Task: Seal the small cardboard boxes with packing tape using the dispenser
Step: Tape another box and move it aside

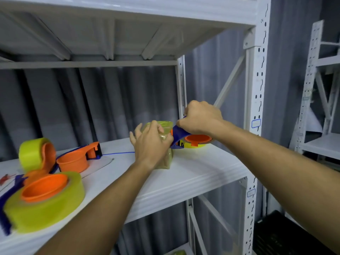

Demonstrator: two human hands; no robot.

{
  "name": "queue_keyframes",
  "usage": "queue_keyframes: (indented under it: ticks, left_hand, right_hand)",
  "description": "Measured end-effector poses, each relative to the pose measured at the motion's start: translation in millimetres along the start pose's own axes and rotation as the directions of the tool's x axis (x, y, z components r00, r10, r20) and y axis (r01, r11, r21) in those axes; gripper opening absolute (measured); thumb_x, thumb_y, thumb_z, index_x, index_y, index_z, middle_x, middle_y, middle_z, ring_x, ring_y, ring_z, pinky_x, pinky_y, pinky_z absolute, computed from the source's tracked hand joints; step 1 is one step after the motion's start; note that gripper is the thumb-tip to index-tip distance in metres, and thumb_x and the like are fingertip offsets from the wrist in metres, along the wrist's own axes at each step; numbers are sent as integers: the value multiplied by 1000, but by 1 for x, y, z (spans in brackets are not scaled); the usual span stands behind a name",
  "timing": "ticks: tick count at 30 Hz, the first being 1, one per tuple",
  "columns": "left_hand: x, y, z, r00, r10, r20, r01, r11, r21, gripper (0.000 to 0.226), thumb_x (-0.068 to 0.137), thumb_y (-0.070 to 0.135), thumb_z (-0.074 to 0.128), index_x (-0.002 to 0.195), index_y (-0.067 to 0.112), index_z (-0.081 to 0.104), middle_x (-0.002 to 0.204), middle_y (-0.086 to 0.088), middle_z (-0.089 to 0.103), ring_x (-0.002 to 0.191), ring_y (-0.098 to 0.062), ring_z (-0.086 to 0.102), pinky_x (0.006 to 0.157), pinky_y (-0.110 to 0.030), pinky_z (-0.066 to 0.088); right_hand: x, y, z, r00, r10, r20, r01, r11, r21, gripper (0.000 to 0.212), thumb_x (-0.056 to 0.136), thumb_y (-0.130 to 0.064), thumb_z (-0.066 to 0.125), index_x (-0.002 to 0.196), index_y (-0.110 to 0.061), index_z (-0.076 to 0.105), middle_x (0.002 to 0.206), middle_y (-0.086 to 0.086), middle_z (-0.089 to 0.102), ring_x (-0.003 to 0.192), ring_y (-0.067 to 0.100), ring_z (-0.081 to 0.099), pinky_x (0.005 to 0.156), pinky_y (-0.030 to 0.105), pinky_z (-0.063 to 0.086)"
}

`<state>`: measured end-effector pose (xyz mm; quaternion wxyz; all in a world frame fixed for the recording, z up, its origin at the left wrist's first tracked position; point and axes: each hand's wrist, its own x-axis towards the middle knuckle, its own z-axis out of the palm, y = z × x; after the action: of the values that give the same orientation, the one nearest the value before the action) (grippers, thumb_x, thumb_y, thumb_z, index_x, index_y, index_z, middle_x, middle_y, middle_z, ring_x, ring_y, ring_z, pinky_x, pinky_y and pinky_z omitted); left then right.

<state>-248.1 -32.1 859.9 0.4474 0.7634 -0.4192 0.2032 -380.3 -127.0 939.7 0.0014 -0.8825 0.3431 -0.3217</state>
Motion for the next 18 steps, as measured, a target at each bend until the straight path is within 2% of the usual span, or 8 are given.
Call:
queue_keyframes:
  ticks: [3,5,7,9,11,13,15,18]
  left_hand:
    - [-1,1,3,998,-18,56,13,996,91,32,90,46,56,112,24,60,129,4,62,151,-37,10,119,-60,-3]
    - [-1,2,3,998,-30,62,26,997,70,28,91,45,56,111,31,70,133,9,61,152,-36,3,118,-62,-5]
    - [0,2,4,997,-42,65,41,999,19,25,92,46,57,105,35,75,127,12,65,152,-31,13,120,-56,-2]
    - [0,1,5,998,-31,57,30,999,13,28,92,52,57,106,37,76,121,12,70,146,-26,30,120,-44,10]
    - [-2,-2,4,1000,3,21,-3,1000,18,31,92,54,57,109,36,76,114,13,72,131,-22,40,103,-28,29]
    - [-3,-5,4,999,40,0,-40,998,41,32,93,51,58,114,33,75,116,11,71,124,-20,41,92,-22,29]
    - [-2,-5,6,1000,25,-1,-25,998,65,40,92,48,61,123,24,70,135,3,61,136,-26,33,103,-26,30]
    - [-2,-3,7,987,-161,-3,160,987,-10,75,87,52,68,146,14,42,160,-11,21,150,-36,1,118,-46,22]
  right_hand:
    - [-1,1,-2,1000,2,-14,-2,1000,24,25,69,-42,61,64,-18,54,62,0,57,58,21,55,51,28,36]
    - [-2,2,-2,1000,3,-8,-2,999,37,25,70,-42,62,65,-18,54,62,0,57,59,21,56,51,28,37]
    - [-2,3,-2,1000,2,0,-2,999,43,25,71,-42,63,67,-19,55,63,0,58,60,21,57,52,29,40]
    - [-2,4,-3,1000,4,-4,-4,999,33,24,71,-42,62,68,-19,55,65,0,59,62,21,58,54,30,42]
    - [-3,5,-5,1000,8,-2,-8,999,31,25,72,-43,63,70,-19,56,68,0,60,63,21,59,54,30,44]
    - [-4,6,-6,1000,13,7,-13,999,45,27,74,-46,64,74,-20,57,69,-1,62,64,19,60,55,31,47]
    - [-5,6,-7,1000,15,13,-15,999,47,28,75,-47,65,75,-20,57,71,-1,63,66,19,60,56,31,49]
    - [-7,6,-10,1000,16,2,-16,998,53,29,76,-47,66,73,-21,56,68,-2,61,63,17,59,51,28,41]
